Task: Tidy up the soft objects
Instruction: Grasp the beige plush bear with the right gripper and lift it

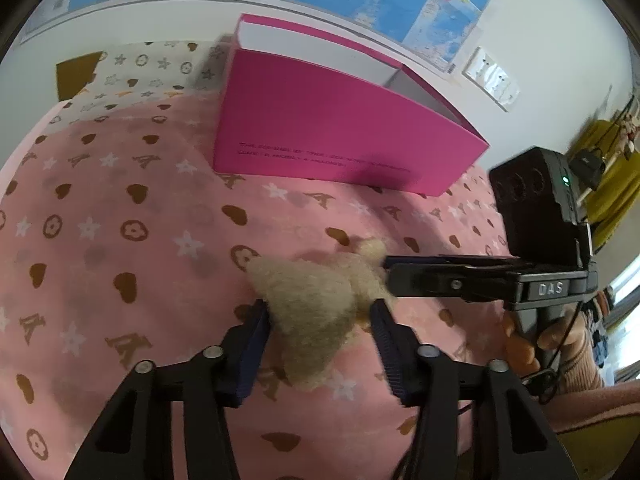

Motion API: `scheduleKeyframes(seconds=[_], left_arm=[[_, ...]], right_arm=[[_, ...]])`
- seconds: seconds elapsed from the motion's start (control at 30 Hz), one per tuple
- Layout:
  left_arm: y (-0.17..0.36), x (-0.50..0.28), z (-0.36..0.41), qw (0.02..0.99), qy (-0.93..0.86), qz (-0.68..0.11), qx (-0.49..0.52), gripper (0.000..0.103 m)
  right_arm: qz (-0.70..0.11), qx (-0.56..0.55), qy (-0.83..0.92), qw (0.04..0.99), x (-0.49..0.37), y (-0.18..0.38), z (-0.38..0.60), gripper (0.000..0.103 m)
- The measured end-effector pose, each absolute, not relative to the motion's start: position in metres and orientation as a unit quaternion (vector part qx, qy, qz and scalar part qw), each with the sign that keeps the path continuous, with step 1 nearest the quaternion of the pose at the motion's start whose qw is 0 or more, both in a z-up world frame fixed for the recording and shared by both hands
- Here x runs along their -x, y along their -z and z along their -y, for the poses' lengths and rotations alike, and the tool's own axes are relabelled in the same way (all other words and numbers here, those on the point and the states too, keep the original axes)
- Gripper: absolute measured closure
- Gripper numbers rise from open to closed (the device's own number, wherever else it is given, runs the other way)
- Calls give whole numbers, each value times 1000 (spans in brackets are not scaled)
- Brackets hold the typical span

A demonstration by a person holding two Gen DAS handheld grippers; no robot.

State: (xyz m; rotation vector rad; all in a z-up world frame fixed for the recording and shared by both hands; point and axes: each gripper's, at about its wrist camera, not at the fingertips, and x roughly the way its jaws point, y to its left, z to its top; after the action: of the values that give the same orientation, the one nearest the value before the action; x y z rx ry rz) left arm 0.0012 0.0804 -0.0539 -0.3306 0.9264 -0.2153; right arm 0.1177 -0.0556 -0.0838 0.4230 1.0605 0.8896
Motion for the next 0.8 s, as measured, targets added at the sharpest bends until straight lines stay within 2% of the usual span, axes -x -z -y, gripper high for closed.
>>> scheduleKeyframes(seconds=[0.1,0.17,0.43,0.8], left_arm=[[55,-1,-80,876,102,-445,156,57],[54,-1,-81,876,102,-444,158,60],[48,-3,-73,878,118,-435,162,60],[47,-24,-43,869,171,-437,156,60]], right_arm=[[-478,-180,-408,756,-116,80,52,52],[-478,-180,-415,753,-115,80,51,60],[-463,-166,-408,769,-104,69,63,75],[-446,-184,-355,801,-90,62,112,80]])
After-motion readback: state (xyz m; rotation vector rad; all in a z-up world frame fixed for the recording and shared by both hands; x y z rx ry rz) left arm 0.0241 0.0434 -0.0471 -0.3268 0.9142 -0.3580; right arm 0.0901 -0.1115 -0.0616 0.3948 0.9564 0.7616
